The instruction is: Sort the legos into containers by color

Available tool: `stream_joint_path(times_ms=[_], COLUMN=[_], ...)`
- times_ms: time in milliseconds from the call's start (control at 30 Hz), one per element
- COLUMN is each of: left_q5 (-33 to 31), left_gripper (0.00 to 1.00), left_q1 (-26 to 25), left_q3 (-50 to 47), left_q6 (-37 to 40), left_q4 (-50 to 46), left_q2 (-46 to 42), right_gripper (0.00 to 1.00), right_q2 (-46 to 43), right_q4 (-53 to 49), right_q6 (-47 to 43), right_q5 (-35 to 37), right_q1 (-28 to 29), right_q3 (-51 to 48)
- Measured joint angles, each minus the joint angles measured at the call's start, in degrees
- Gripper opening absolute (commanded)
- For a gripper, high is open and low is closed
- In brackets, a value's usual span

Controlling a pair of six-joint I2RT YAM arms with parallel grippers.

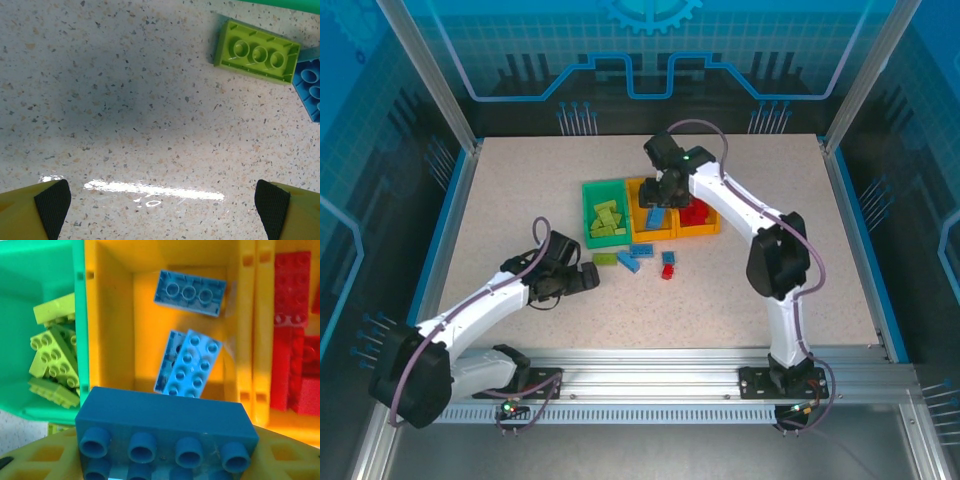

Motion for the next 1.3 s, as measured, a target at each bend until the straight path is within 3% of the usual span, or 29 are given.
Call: stream_joint_path(times_ms=[200,500,567,800,1067,1300], left_q5=[1.07,2.40,2.54,2.54,2.54,2.49], left_gripper=[0.99,0.99,0.99,0.99,0.99,0.99], left_q1=[-2.29,-5.51,-5.57,-5.66,-5.77,-5.77], left_q3=[0.28,1.90,2.25,2.38,2.38,2.38], left_q6=[-0.22,-1.75,-1.90,-1.92,-2.40,-3.23], left_q4=[1.73,4.83,5.40,5.88,6.10,6.08], left_q2=[2.47,7.13,7.67,8.00,8.22,8.22], right_gripper=[0.57,0.89,1.00,0.98,0.82,0.78], right_q2=[8.24,11.28,11.28,4.24,-17.94,-19.80], right_q4=[-1.97,-2.73,-2.75,-1.38,3.69,4.96], right_q6=[0.31,1.20,0.55,-2.54,-7.50,-1.66], right_q5=[-4.00,-8.63,-8.94,-9.01,-3.13,-2.19], right_q1=[-0.85,-2.56,-2.38,-1.42,3.06,5.46], right_q3=[7.41,12.09,12.07,2.05,-27.12,-39.71])
